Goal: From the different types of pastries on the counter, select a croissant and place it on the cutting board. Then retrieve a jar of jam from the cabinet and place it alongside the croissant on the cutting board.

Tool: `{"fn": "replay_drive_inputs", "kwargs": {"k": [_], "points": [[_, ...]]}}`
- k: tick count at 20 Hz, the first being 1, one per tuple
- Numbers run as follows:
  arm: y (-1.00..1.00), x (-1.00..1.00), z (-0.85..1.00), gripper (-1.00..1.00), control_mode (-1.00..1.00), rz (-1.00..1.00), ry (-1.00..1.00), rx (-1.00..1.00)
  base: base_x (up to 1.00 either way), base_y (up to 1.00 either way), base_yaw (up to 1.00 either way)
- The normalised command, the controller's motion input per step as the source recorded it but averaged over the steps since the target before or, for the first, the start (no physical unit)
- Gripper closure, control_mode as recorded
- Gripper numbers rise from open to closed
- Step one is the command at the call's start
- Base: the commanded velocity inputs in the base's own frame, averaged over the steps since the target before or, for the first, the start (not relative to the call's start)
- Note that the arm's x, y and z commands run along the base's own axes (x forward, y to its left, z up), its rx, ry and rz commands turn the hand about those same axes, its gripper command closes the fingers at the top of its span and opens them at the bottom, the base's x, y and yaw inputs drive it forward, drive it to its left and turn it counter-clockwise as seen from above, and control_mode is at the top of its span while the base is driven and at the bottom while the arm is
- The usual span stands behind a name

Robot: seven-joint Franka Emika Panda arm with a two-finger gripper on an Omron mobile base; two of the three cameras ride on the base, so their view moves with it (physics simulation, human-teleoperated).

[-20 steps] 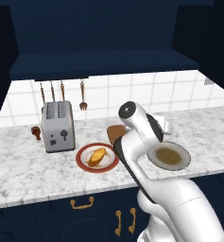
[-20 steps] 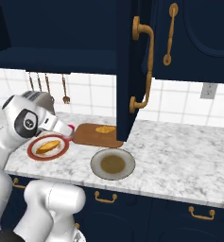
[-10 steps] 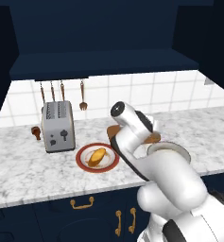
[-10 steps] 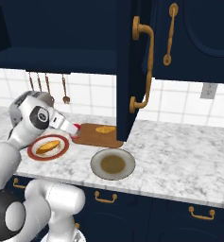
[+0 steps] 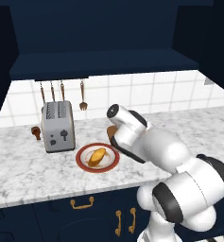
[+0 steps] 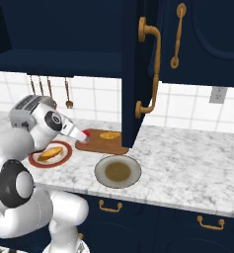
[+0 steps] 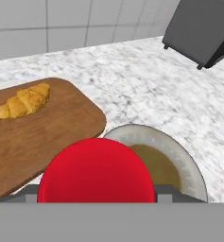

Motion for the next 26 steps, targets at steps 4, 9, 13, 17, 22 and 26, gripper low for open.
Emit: {"fn": "replay_drive_inputs", "kwargs": {"k": [4,9,13,17,22,26], "points": [[0.0,0.56,-0.27,1.0,-1.0,-0.05,0.0,0.0,0.0,0.0,0.0],[0.0,0.57,-0.29,1.0,-1.0,-0.04,0.0,0.0,0.0,0.0,0.0],[0.0,0.47,-0.29,1.0,-1.0,-0.04,0.0,0.0,0.0,0.0,0.0],[0.0,0.41,-0.28,1.0,-1.0,-0.04,0.0,0.0,0.0,0.0,0.0],[0.0,0.38,-0.26,1.0,-1.0,-0.04,0.0,0.0,0.0,0.0,0.0],[0.0,0.34,-0.26,1.0,-1.0,-0.04,0.0,0.0,0.0,0.0,0.0]]}}
